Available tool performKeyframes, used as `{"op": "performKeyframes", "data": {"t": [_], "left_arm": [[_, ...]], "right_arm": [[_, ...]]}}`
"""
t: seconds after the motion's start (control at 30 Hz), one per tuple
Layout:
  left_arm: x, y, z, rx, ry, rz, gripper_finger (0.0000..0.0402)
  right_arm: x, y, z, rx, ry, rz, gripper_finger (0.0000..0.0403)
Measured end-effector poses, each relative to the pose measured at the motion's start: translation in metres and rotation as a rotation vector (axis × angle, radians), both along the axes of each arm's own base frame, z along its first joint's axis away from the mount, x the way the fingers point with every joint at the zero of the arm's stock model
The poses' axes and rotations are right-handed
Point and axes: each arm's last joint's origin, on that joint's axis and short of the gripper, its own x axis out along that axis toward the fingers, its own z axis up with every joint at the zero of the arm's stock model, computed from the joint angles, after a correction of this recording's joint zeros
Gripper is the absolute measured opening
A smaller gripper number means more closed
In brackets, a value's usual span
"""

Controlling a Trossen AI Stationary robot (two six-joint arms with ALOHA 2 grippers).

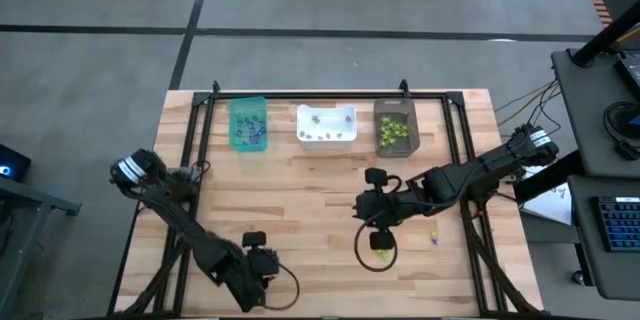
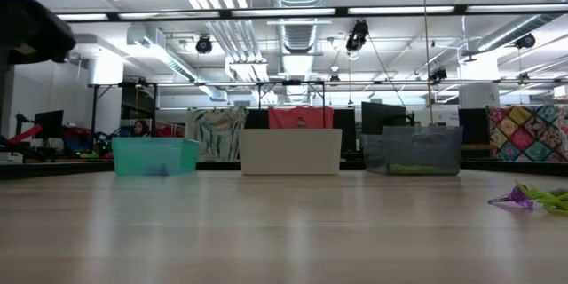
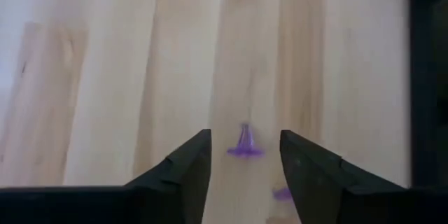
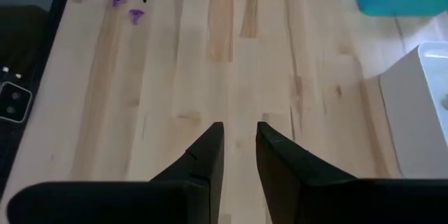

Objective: Sort Halloween decoration
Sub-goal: Put the purple witch hat toy into the light blue bin

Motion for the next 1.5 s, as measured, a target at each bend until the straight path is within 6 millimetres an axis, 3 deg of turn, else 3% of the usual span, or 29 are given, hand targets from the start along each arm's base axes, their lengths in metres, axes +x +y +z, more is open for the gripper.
{"op": "performKeyframes", "data": {"t": [0.23, 0.9, 1.2, 1.33, 1.5], "left_arm": [[0.004, -0.018, -0.015, 0.042, 0.036, -0.002, 0.0163], [0.005, -0.018, -0.025, 0.065, 0.006, 0.048, 0.0151], [0.006, -0.023, -0.048, 0.094, 0.028, 0.063, 0.0149], [0.004, -0.025, -0.048, 0.097, 0.029, 0.060, 0.0135], [0.000, -0.024, -0.047, 0.114, 0.047, 0.057, 0.0086]], "right_arm": [[-0.002, 0.003, -0.004, -0.002, 0.012, 0.003, 0.0070], [-0.005, 0.000, -0.023, -0.018, 0.057, -0.041, 0.0072], [-0.005, 0.000, -0.023, -0.010, 0.056, -0.050, 0.0080], [-0.005, 0.000, -0.023, -0.008, 0.056, -0.053, 0.0074], [-0.004, 0.000, -0.023, -0.008, 0.056, -0.053, 0.0069]]}}
